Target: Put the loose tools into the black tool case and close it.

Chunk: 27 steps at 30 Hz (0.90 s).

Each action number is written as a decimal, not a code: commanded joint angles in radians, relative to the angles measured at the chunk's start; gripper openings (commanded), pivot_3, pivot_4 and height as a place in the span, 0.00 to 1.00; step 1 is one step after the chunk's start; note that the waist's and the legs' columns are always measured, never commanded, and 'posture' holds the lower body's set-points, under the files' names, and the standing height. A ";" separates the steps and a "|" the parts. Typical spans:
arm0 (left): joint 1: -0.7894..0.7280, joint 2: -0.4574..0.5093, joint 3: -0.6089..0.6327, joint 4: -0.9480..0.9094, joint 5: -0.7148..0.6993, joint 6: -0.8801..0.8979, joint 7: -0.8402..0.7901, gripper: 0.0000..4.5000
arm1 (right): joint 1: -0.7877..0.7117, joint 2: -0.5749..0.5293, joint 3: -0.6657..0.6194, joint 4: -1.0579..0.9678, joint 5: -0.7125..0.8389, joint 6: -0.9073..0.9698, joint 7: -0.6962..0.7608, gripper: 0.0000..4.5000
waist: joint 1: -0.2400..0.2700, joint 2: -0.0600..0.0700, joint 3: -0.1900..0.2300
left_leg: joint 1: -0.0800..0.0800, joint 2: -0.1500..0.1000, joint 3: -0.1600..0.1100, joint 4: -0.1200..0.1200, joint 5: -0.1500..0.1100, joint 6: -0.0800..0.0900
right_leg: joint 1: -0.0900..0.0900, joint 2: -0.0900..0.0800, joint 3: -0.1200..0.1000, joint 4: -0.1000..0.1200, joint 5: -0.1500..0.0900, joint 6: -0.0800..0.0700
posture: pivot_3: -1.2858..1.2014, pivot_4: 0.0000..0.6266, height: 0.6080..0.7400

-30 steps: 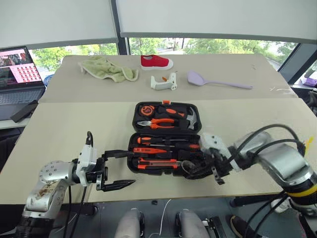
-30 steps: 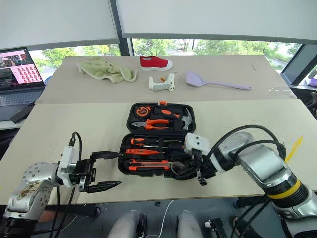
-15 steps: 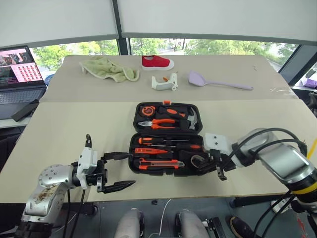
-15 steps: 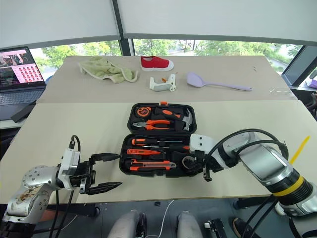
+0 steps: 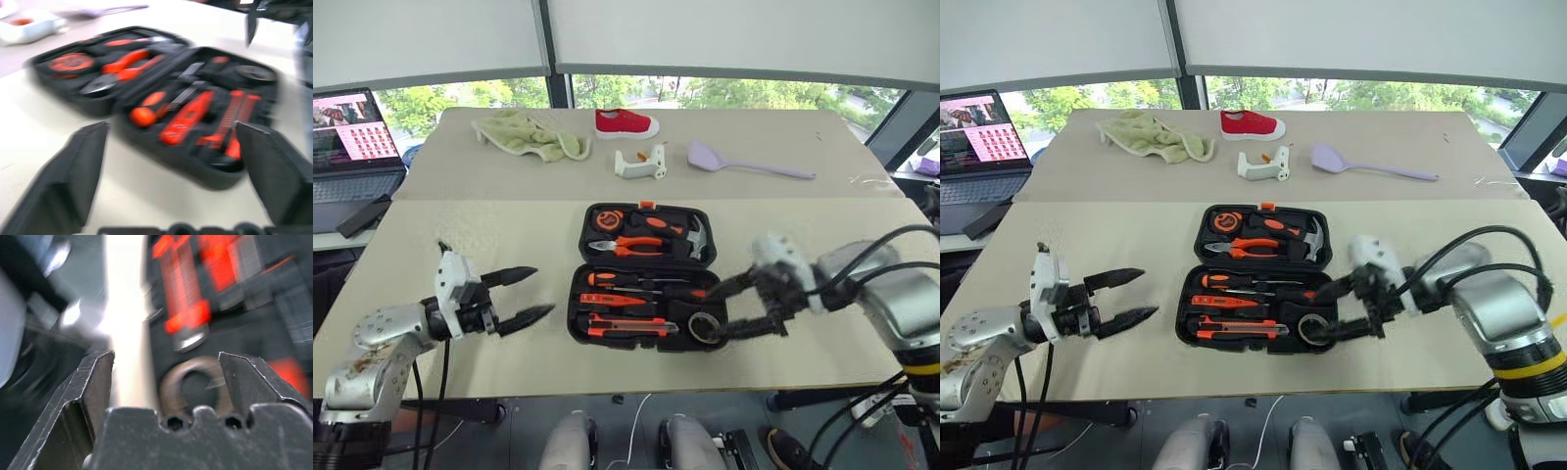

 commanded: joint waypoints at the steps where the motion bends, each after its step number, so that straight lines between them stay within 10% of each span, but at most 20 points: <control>1: -0.100 -0.031 -0.048 0.069 0.080 0.037 0.118 0.57 | 0.008 0.063 -0.054 0.218 -0.122 -0.301 -0.094 0.66 | -0.002 0.000 0.000 | 0.000 0.000 0.000 0.000 0.000 0.000 | 0.000 0.000 0.000 0.000 0.000 0.000 | 0.52 0.24 1.00; 10: -0.320 -0.161 -0.240 0.326 0.316 -0.022 0.247 0.00 | -0.090 0.242 0.029 0.560 -0.381 -0.695 -0.314 0.01 | -0.020 -0.001 0.000 | 0.000 -0.002 0.004 -0.001 0.002 -0.002 | -0.002 0.002 0.003 0.002 0.000 0.001 | 0.52 0.24 1.00; 27: -0.217 -0.182 -0.251 0.229 0.283 -0.132 0.049 0.00 | 0.070 0.228 -0.016 0.346 -0.305 -0.651 -0.240 0.01 | -0.024 -0.001 0.000 | -0.001 0.000 0.003 -0.001 0.000 -0.002 | -0.003 0.000 0.002 0.001 0.000 0.001 | 0.52 0.24 1.00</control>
